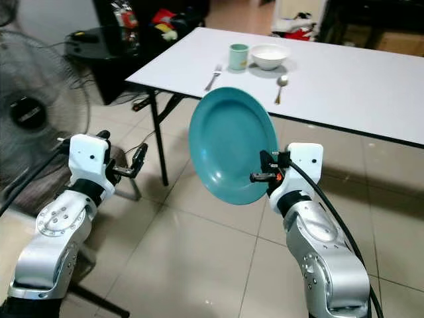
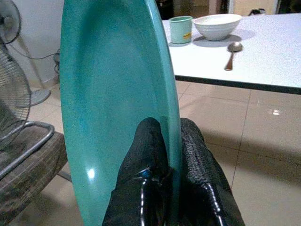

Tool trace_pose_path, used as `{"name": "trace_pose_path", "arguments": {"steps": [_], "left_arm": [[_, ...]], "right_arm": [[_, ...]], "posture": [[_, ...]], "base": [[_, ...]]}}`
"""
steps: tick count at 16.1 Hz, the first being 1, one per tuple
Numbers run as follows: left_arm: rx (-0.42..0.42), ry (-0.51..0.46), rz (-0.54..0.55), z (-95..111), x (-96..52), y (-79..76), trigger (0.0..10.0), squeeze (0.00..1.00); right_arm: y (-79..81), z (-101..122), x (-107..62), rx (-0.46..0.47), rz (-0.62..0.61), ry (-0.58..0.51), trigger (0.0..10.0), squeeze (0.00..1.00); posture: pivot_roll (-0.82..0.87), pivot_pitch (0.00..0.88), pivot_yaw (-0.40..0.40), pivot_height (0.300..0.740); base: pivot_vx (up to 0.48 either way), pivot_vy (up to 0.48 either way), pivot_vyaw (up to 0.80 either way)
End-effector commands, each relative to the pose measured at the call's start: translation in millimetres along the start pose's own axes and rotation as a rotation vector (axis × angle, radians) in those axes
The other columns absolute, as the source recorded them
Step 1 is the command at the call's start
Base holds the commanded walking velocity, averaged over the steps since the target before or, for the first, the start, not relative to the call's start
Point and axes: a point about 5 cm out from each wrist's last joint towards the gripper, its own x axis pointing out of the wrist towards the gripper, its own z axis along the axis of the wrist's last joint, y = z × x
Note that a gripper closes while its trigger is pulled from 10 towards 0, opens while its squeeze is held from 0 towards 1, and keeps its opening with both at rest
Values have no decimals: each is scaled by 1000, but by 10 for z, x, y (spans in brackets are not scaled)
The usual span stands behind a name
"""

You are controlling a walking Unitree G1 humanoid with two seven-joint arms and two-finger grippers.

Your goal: Setting the table

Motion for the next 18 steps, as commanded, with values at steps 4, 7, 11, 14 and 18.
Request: {"name": "trace_pose_path", "arguments": {"steps": [4, 7, 11, 14, 18], "left_arm": [[0, -24, -2, 47, 24, 15, 10000, 0], [2, -17, 6, 28, 13, 52, 10000, 0], [12, 7, 23, -32, -41, 96, 10000, 0], [-17, 26, 69, -90, -130, 166, 10000, 0], [-26, 37, 91, -117, -202, 166, 10000, 0]], "right_arm": [[-4, 86, 28, -11, -13, -50, 10000, 0], [-9, 105, 53, -71, -23, -62, 10000, 0], [-24, 65, 49, -17, 19, -45, 10000, 0], [-32, 26, 75, -16, 55, -28, 10000, 0], [-48, 51, 89, 6, 75, -61, 10000, 0]], "posture": [[50, 0, 42, 740], [46, 0, 43, 740], [76, 0, 14, 740], [76, 0, 9, 740], [105, 0, -22, 740]], "base": [[308, 0, -400], [305, 0, 0], [303, 0, 0], [304, 0, 0], [301, 0, 0]]}}
